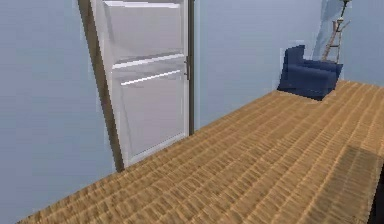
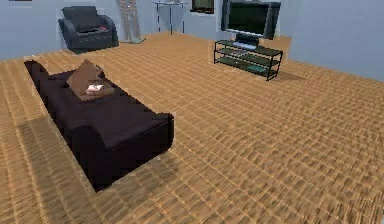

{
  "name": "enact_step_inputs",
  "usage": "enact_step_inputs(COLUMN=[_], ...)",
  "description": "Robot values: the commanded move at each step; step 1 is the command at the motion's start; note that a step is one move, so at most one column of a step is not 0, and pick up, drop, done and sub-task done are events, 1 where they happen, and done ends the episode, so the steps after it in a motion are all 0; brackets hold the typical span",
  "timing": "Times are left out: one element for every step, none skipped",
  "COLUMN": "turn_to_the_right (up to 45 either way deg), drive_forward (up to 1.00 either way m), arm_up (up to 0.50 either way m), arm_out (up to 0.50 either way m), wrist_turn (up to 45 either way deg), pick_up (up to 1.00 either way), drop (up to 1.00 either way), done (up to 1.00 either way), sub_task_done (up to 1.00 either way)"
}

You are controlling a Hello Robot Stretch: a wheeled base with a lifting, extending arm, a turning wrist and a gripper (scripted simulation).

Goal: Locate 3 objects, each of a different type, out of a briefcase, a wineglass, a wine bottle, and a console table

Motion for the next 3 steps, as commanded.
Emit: enact_step_inputs(turn_to_the_right=[-45.0,-39.0,-3.0], drive_forward=[0.0,0.0,0.0], arm_up=[0.0,0.0,0.0], arm_out=[0.0,0.0,0.0], wrist_turn=[0.0,0.0,0.0], pick_up=[0.0,0.0,0.0], drop=[0.0,0.0,0.0], done=[0.0,0.0,0.0], sub_task_done=[0.0,0.0,0.0])
